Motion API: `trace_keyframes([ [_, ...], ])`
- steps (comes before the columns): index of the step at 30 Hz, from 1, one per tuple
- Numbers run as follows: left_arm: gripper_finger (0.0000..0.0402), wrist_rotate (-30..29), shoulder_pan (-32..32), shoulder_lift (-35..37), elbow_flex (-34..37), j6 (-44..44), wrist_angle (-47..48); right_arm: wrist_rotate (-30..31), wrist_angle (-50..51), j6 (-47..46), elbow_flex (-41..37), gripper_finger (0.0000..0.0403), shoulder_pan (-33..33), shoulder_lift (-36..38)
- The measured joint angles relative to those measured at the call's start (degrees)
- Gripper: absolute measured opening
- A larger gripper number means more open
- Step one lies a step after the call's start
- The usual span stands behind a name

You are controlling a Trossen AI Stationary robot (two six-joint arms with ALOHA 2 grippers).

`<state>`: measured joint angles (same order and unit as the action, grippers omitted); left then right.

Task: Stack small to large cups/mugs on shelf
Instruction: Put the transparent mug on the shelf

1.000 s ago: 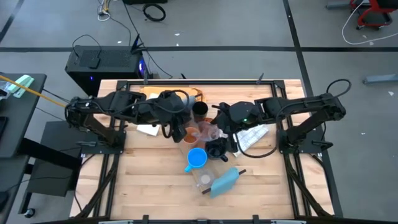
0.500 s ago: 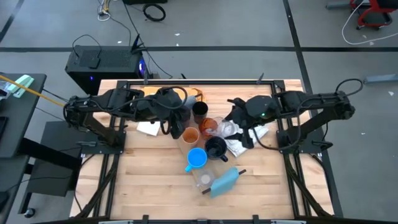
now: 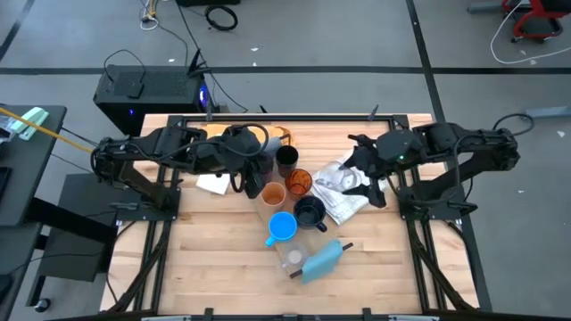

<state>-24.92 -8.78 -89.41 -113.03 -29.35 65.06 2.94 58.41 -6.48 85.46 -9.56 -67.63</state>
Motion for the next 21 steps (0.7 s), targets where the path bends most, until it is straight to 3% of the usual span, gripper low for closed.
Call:
trace_keyframes([
  [10,0.0108,-0.38,0.0,0.0,0.0,-0.45,-0.02,0.01,-2.74,-4.55,-8.01,0.0322,0.0,6.8],
  [21,0.0107,-0.58,0.0,-0.04,0.0,-1.46,-0.02,0.13,-24.53,-8.74,-22.94,0.0323,0.0,18.05],
])
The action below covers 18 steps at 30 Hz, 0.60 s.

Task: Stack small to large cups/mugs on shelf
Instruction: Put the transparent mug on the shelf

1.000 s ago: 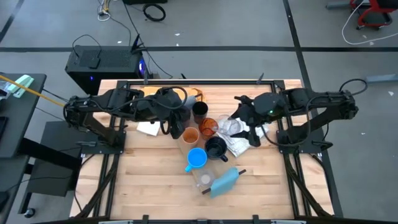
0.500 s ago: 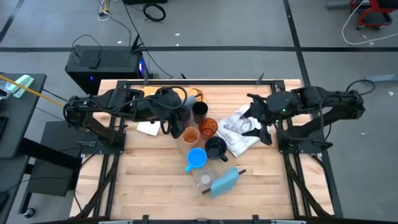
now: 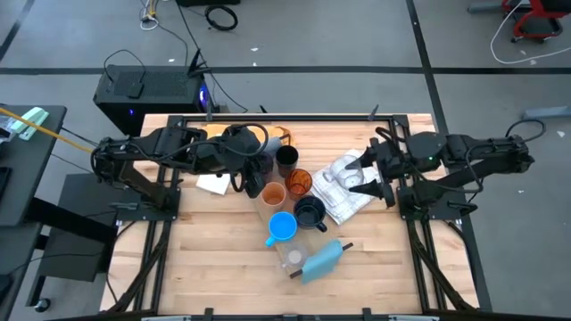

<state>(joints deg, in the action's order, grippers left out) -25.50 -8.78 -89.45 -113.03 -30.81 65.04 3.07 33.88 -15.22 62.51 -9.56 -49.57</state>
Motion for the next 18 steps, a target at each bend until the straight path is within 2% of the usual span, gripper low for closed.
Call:
trace_keyframes([
  [11,0.0107,0.02,1.6,0.0,0.0,0.56,0.48,-0.59,-15.69,-4.37,-16.22,0.0323,-1.59,6.34],
  [18,0.0107,0.02,3.58,0.0,0.0,2.12,0.55,-0.59,-26.16,-3.51,-21.74,0.032,-5.69,6.46],
])
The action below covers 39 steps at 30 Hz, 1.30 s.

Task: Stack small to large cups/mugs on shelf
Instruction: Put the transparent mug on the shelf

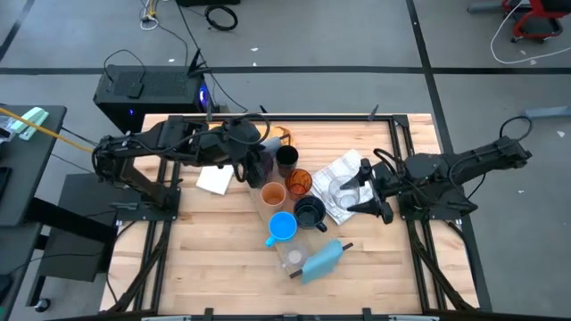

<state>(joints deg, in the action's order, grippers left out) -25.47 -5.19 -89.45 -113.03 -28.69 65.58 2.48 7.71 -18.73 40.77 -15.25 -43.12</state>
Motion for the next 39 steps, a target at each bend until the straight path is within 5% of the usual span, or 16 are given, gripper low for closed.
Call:
trace_keyframes([
  [39,0.0107,0.0,1.23,0.0,0.02,12.63,-3.33,3.02,-36.6,11.02,-28.42,0.0319,-4.17,-0.34],
])
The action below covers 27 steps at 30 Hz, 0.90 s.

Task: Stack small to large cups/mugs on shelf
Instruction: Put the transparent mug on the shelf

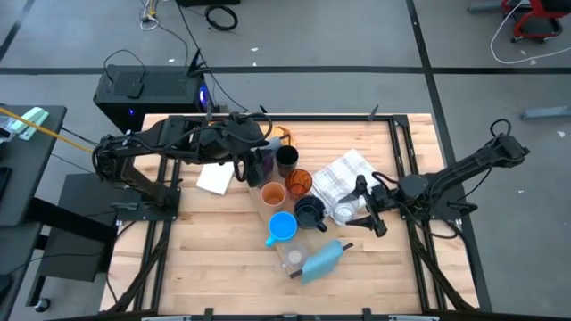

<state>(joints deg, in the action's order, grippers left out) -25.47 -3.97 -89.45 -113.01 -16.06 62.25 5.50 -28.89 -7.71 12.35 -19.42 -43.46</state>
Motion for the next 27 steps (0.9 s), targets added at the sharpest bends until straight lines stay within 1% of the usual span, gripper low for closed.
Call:
trace_keyframes([
  [4,0.0107,-0.02,0.0,0.0,0.0,0.3,0.03,-0.2,-4.71,0.87,-3.21,0.0319,0.0,0.02],
  [9,0.0107,-0.02,0.0,0.0,0.0,0.85,0.01,-0.22,-8.15,1.79,-6.01,0.032,0.0,0.02],
  [17,0.0107,-0.07,0.0,0.0,0.0,2.82,-2.82,-1.04,-8.81,3.44,-7.73,0.032,0.0,-0.1],
  [22,0.0107,-0.24,0.0,0.0,0.0,3.89,-5.17,-1.05,-11.41,4.34,-9.77,0.0319,0.0,-1.14],
  [27,0.0107,-0.28,-0.02,0.0,0.0,4.02,-5.19,-1.06,-13.52,4.32,-10.82,0.0319,0.0,-2.59],
])
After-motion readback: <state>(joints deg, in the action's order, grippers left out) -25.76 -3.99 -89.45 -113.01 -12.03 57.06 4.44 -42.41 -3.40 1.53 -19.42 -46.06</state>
